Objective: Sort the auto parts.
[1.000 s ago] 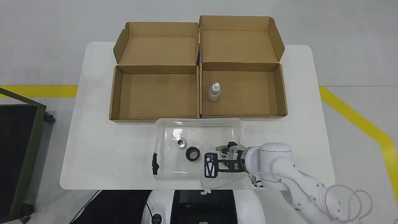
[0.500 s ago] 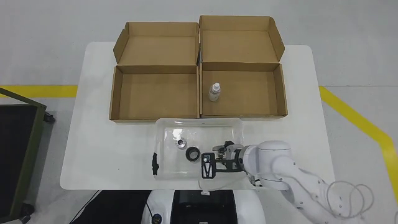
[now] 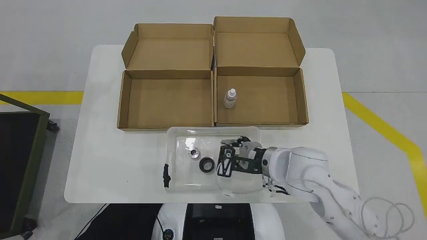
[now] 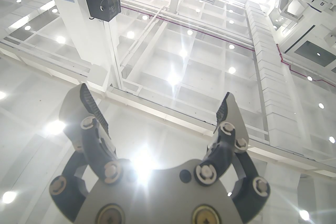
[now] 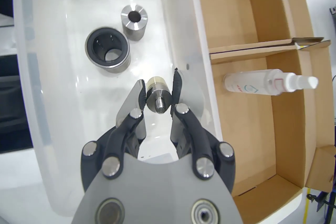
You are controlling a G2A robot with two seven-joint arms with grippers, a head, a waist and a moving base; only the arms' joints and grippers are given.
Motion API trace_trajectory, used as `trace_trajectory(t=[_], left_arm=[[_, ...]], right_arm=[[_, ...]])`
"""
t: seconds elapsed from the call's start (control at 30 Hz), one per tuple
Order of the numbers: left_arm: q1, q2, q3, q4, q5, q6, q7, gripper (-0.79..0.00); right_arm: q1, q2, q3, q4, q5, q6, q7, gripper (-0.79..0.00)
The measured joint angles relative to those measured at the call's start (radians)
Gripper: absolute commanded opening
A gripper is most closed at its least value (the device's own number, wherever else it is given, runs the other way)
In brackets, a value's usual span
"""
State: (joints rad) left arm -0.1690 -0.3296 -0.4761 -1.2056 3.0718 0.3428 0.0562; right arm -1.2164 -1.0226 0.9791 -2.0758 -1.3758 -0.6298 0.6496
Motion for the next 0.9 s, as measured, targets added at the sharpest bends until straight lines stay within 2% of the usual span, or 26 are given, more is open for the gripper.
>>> trace_trajectory(t=[0.4, 0.7, 0.9], left_arm=[[0.000, 0.000, 0.000, 0.000, 0.000, 0.000, 0.000, 0.000], [0.000, 0.000, 0.000, 0.000, 0.000, 0.000, 0.000, 0.000], [0.000, 0.000, 0.000, 0.000, 0.000, 0.000, 0.000, 0.000]], right_arm=[[-0.051, -0.002, 0.066, 0.011, 0.043, 0.052, -0.433, -0.785], [0.008, -0.023, 0.055, 0.024, 0.080, 0.085, -0.686, -0.785], [0.052, -0.039, 0.053, 0.029, 0.114, 0.122, -0.812, -0.785]])
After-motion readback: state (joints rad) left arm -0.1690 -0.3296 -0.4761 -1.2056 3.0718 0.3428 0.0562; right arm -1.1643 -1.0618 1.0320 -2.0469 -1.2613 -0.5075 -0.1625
